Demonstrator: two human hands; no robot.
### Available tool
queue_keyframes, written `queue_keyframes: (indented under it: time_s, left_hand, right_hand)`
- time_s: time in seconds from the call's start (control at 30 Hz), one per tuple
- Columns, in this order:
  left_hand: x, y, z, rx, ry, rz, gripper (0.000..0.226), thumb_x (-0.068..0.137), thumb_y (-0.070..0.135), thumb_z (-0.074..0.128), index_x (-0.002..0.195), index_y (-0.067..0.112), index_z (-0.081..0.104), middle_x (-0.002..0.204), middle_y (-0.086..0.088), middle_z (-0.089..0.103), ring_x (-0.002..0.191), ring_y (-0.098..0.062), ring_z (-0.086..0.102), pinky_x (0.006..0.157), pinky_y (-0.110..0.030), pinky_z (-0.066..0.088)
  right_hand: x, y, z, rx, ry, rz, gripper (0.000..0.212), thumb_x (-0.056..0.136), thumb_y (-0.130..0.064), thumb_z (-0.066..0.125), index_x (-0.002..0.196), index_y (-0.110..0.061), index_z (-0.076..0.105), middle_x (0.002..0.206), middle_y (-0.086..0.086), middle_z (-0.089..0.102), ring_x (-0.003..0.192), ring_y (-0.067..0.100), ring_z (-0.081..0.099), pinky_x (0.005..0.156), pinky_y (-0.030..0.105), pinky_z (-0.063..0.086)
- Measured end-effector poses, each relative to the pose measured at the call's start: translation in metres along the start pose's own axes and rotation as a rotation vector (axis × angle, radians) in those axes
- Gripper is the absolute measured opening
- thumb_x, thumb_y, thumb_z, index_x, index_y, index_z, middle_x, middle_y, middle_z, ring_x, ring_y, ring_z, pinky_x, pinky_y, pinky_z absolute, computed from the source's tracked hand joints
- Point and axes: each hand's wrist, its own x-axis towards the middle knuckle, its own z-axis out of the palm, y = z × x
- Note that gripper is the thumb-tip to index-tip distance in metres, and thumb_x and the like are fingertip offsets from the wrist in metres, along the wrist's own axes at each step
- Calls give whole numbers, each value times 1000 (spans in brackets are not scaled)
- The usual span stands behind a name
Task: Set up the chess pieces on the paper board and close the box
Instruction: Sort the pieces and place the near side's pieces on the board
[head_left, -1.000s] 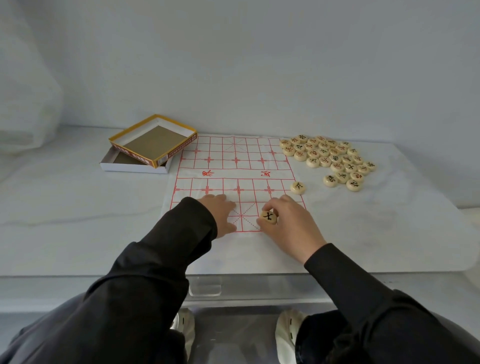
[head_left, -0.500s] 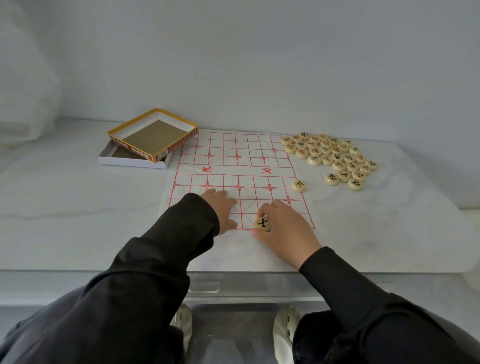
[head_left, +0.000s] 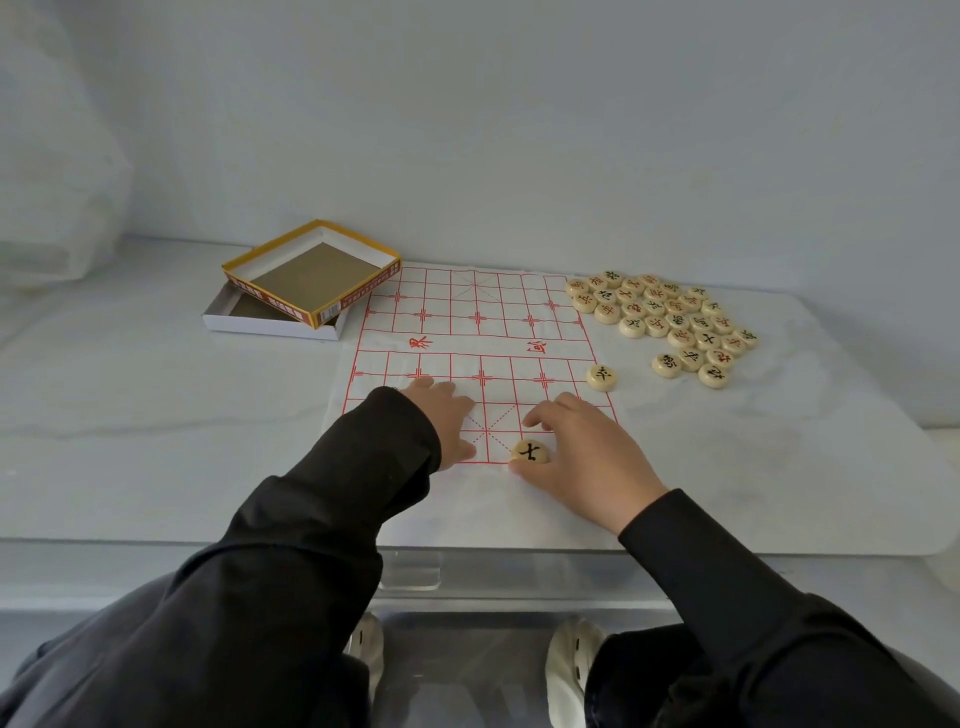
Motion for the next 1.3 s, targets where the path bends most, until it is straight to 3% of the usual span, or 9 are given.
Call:
queue_keyframes:
  time_s: [0.17, 0.43, 0.67, 0.8, 0.93, 1.07, 1.3]
  left_hand:
    - [-1, 2, -6, -86, 107, 26, 53, 95, 39, 45, 143, 21, 31, 148, -3, 35, 135, -23, 32, 111, -40, 28]
    - [11, 22, -13, -194, 311, 71, 48, 97, 33, 42, 143, 23, 31, 150, 1, 32, 138, -19, 26, 113, -37, 24]
    - [32, 54, -16, -308, 362, 85, 47, 97, 29, 42, 143, 24, 31, 151, 2, 30, 139, -18, 23, 113, -36, 23]
    - [45, 69, -16, -343, 354, 119, 49, 97, 29, 42, 144, 23, 30, 152, 1, 26, 141, -18, 20, 114, -37, 22]
    - [52, 81, -17, -344, 330, 149, 51, 97, 31, 42, 145, 23, 27, 153, 1, 26, 141, -19, 19, 114, -37, 21]
    - [55, 88, -15, -334, 306, 164, 52, 97, 30, 43, 145, 22, 26, 151, 1, 27, 140, -19, 21, 113, -36, 22]
    - [56, 87, -15, -279, 270, 150, 55, 96, 33, 44, 146, 23, 23, 153, 1, 24, 141, -20, 19, 113, -38, 21]
  right_hand:
    - [5, 11, -10, 85, 150, 36, 29, 91, -35, 55, 116, -19, 60, 103, -8, 55, 86, 7, 48, 75, 22, 40]
    - [22, 34, -23, 107, 244, 141, 22, 92, -21, 52, 111, -15, 63, 105, -1, 61, 82, 7, 49, 71, 20, 37]
    - [32, 52, -22, 96, 214, 249, 26, 92, -19, 51, 114, -14, 62, 114, 3, 60, 100, 17, 56, 78, 26, 43]
    - [36, 76, -22, 30, 208, 368, 39, 91, -19, 51, 129, -11, 48, 129, 7, 49, 119, 22, 46, 91, 31, 41]
    - [36, 105, -25, -28, 278, 523, 43, 89, -17, 52, 128, -7, 40, 131, 11, 42, 120, 27, 39, 94, 35, 39]
    - [34, 132, -28, 40, 250, 662, 59, 88, -17, 52, 140, -5, 27, 143, 14, 30, 130, 32, 31, 102, 39, 35]
    - [37, 139, -26, 284, 166, 580, 73, 89, -15, 52, 149, -14, 10, 147, 13, 32, 134, 29, 32, 105, 36, 33]
